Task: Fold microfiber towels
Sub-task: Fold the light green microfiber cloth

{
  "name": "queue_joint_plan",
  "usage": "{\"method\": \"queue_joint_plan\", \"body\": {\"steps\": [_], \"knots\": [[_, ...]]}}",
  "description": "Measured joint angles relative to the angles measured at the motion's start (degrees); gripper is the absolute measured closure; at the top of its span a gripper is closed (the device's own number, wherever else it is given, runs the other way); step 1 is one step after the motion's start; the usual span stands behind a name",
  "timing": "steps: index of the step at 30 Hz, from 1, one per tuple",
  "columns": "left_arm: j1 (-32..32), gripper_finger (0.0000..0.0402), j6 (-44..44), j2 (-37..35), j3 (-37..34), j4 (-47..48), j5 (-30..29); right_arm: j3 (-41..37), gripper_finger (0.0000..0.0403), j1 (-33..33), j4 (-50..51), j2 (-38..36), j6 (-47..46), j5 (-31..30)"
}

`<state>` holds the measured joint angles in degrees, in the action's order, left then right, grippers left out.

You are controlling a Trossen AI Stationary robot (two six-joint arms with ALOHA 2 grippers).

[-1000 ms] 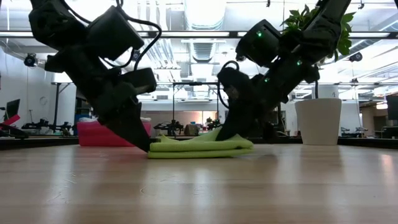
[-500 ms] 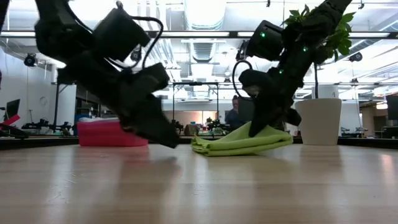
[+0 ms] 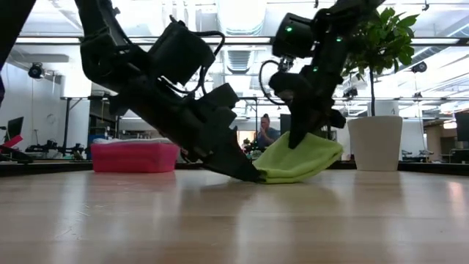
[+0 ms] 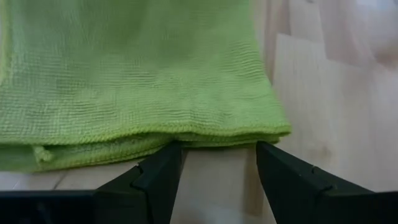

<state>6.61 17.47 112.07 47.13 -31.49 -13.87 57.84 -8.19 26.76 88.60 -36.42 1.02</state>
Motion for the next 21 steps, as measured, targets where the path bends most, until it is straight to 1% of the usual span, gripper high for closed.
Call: {"method": "queue_joint_plan", "body": {"steps": [13, 16, 19, 21], "knots": [[-0.1, 0.0208, -0.5, -0.2, -0.7, 1.0, 0.1, 17.4, 0.039, 4.0, 7.0, 15.9, 4.1, 0.0], [0.0, 0.0208, -0.8, -0.2, -0.8, 1.0, 0.0, 19.9, 0.039, 4.4, 9.0, 17.7, 4.8, 0.0], [0.0, 0.0208, -0.7, -0.2, -1.0, 1.1, -0.1, 20.3, 0.0388, 4.6, 9.0, 17.8, 4.9, -0.3], [0.0, 0.0208, -0.5, -0.2, -1.3, 1.0, 0.0, 20.3, 0.0378, 4.7, 9.0, 17.5, 4.4, -1.2]]}}
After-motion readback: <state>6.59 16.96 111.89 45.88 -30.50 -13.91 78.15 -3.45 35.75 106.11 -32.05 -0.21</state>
